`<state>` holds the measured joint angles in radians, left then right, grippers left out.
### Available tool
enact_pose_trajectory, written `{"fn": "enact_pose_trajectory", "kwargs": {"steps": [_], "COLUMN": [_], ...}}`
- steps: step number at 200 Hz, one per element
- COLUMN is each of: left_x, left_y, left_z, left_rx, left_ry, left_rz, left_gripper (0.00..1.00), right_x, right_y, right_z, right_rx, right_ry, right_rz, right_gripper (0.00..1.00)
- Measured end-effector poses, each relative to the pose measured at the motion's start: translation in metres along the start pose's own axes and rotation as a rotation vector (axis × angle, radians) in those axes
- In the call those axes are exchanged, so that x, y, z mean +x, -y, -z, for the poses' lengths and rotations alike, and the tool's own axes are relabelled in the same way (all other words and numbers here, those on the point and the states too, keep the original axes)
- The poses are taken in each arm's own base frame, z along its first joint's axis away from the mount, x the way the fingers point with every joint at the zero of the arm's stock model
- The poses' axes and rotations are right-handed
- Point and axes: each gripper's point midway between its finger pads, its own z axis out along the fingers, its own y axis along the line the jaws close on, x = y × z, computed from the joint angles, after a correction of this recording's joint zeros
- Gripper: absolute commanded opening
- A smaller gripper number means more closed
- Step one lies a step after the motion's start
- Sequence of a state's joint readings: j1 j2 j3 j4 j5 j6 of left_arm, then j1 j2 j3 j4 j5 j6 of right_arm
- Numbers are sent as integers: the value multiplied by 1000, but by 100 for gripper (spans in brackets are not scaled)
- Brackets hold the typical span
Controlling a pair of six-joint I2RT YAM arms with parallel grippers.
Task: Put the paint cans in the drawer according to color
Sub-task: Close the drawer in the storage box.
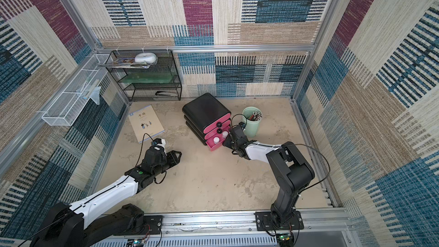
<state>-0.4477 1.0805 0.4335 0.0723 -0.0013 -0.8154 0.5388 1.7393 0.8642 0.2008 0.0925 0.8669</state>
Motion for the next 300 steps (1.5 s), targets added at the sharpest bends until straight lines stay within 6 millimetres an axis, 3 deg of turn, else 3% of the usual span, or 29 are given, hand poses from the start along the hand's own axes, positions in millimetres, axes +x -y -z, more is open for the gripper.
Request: {"fn": "enact_pose_trajectory", "kwargs": {"steps": [76, 232, 264, 300], "left_x": [-4, -14, -17, -15], "left_y": [0, -2, -3, -9], "left_z": [6, 15, 19, 20], "left_rx": [-2, -6, -12, -31], "left_ry": [19, 62, 80, 79], "left_rz": [-5, -5, -4, -3], "left_gripper": [45, 45, 45, 45], "right_x": [-12, -18, -14, -7], "right_y": [-19, -26, -25, -11], "right_z": [-17, -33, -19, 18], "right_rx": [-65, -117, -128, -117], "right_ry": [25, 46, 41, 55], "right_rz": [4, -17, -16, -22], "right_gripper": [35, 48, 50, 51]}}
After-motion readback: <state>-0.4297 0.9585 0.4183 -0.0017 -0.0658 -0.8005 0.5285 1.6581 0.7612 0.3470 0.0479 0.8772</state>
